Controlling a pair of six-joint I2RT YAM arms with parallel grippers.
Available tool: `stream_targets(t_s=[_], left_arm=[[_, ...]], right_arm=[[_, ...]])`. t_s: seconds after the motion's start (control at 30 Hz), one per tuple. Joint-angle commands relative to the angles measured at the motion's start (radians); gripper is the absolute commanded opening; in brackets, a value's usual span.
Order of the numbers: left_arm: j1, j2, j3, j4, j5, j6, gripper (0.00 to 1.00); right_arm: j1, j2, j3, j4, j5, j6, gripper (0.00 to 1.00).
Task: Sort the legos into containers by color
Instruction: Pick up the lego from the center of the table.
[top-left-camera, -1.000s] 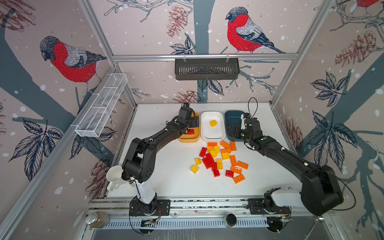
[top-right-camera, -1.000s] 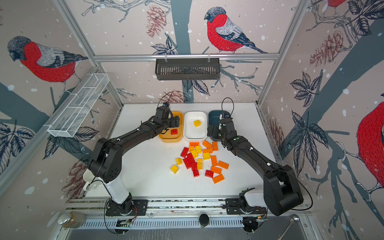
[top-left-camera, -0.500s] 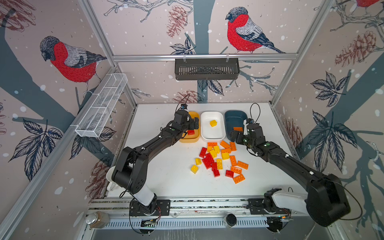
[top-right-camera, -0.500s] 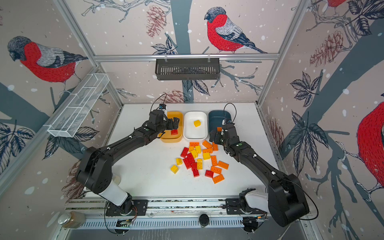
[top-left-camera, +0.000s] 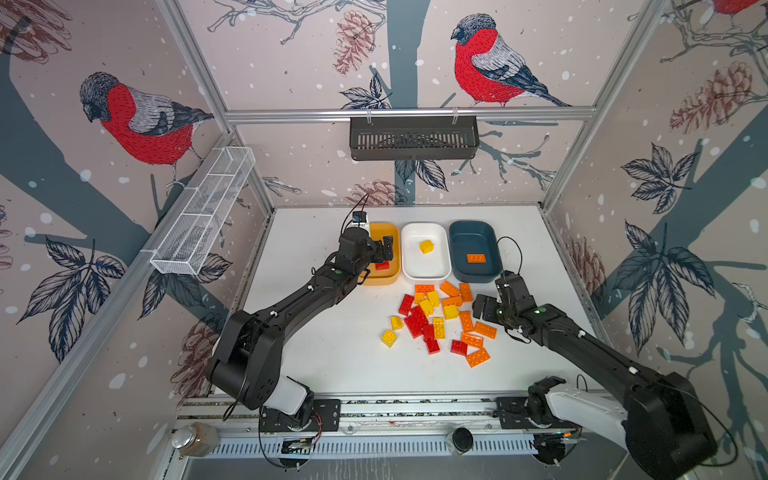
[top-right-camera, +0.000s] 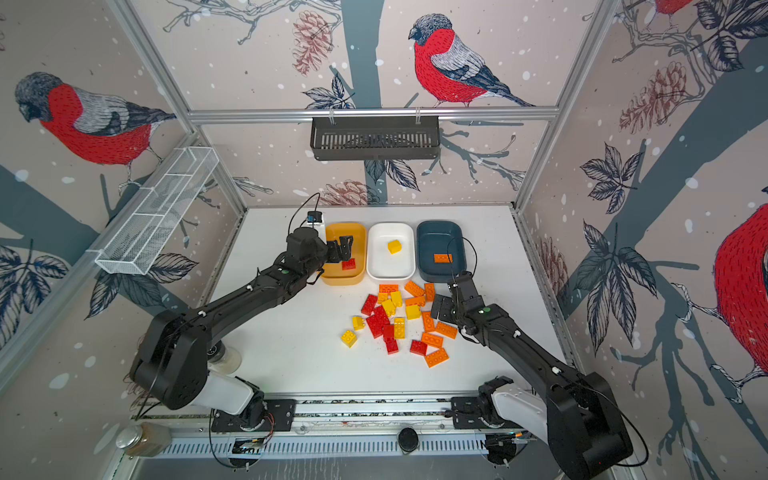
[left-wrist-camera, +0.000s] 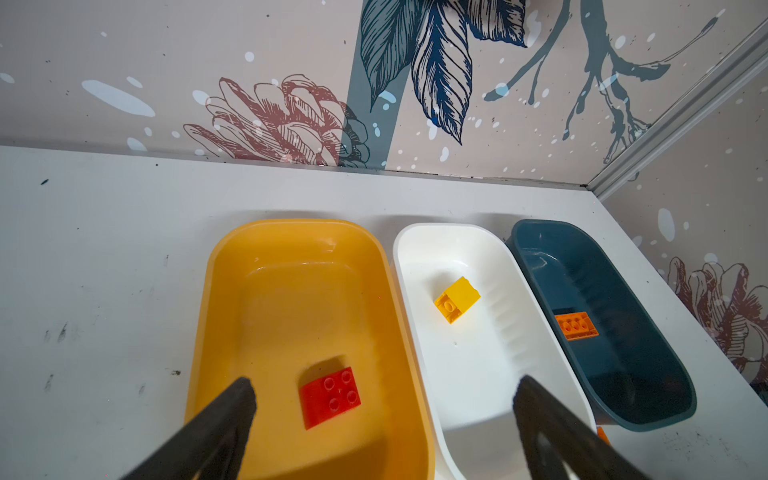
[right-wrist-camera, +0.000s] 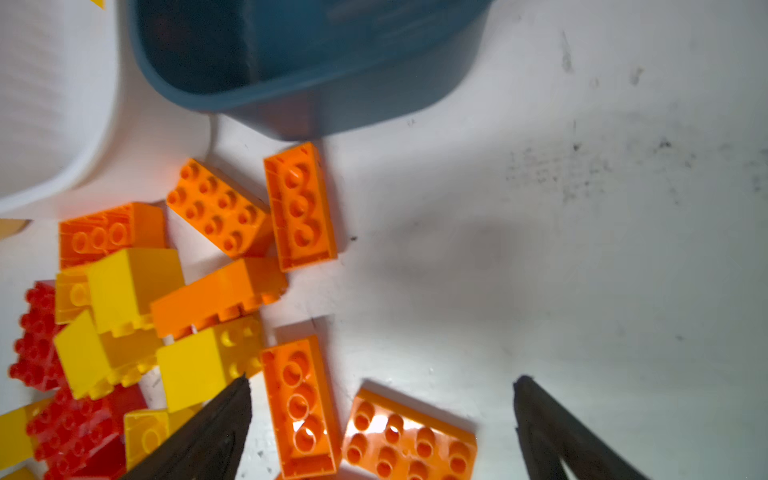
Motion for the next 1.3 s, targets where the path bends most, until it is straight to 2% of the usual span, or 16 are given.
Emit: stream_targets(t_s=[0.0, 0.27, 0.53, 0.73, 0.9, 1.07, 1.27], left_arm=[[0.003, -0.001, -0.006, 0.046, -0.024, -0.015, 0.97], [0.004, 0.024, -0.005, 0.048, -0.013, -0.033, 0.97], [0.011, 0.042, 0.002, 0.022, -0.019, -0.027, 0.97], [0.013, 0.052, 0.008, 0.021, -0.011, -0.031, 0.97], [0.014, 0.064, 0.013, 0.021, -0.006, -0.041, 0.97], [0.014, 0.076, 0.02, 0.013, 0.003, -0.043, 0.97], [0.015, 0.088, 0.022, 0.012, 0.01, -0.051, 0.97]], right_arm=[[0.008, 0.011, -0.007, -0.122, 0.029, 0.083, 0.98], [0.034, 0.079, -0.017, -0.04, 0.036, 0.161, 0.91], [0.114, 0.188, 0.009, -0.069, 0.137, 0.22, 0.9], [0.115, 0.16, -0.034, -0.056, 0.114, 0.23, 0.81], [0.121, 0.157, -0.041, -0.069, 0.111, 0.219, 0.85], [0.125, 0.083, -0.012, -0.099, 0.122, 0.193, 0.88], [0.105, 0.037, -0.025, -0.136, 0.167, 0.202, 0.85]])
